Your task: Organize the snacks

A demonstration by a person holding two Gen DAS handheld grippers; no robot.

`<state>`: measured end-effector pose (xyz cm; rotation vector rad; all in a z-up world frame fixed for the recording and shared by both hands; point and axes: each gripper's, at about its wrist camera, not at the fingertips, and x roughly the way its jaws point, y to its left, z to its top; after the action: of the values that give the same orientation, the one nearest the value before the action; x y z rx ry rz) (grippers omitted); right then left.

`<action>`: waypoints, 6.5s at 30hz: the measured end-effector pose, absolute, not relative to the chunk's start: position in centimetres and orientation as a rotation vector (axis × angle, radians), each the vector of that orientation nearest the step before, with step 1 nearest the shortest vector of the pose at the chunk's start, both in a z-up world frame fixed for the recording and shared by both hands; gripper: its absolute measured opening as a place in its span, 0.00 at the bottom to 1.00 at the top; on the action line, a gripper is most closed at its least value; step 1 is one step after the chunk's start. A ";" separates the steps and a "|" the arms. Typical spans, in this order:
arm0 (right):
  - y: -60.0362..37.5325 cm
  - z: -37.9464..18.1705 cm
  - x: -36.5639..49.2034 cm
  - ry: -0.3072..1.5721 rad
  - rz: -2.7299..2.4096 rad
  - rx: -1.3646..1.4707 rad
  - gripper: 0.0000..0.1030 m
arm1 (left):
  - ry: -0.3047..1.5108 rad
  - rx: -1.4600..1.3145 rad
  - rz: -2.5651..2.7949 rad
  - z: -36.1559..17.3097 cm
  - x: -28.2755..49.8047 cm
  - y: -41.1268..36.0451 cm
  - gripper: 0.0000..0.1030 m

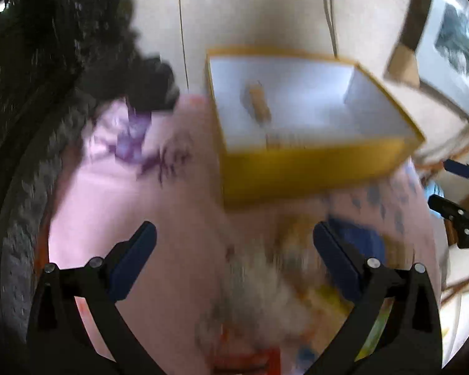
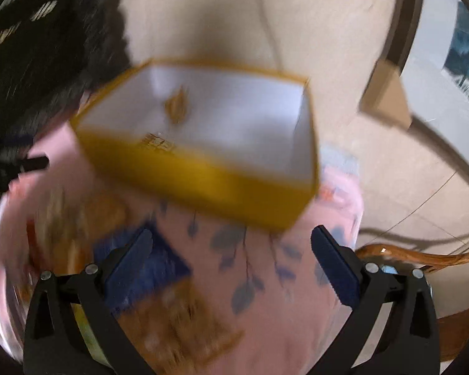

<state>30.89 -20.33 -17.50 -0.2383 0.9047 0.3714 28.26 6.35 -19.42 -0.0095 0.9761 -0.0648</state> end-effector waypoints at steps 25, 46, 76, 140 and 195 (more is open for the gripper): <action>-17.8 -26.5 26.1 1.013 0.425 -0.188 0.25 | 1.149 -0.014 -0.161 -26.6 24.6 6.2 0.53; -23.0 -22.7 22.3 1.027 0.273 -0.002 0.99 | 1.018 -0.097 -0.206 -20.5 18.3 6.6 0.47; -19.3 -3.7 35.6 0.626 0.360 0.016 0.39 | 0.728 0.095 -0.213 -4.5 33.7 3.6 0.46; -12.6 -18.8 24.2 1.023 0.355 0.068 0.61 | 1.106 -0.187 0.109 -23.5 19.7 11.8 0.59; -18.9 -6.9 28.5 0.725 0.276 0.080 0.61 | 0.721 -0.057 0.012 -7.6 28.0 3.9 0.59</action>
<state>28.48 -18.90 -6.93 0.0796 0.7254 0.2757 27.97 3.86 -7.57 -0.0568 0.7211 0.0122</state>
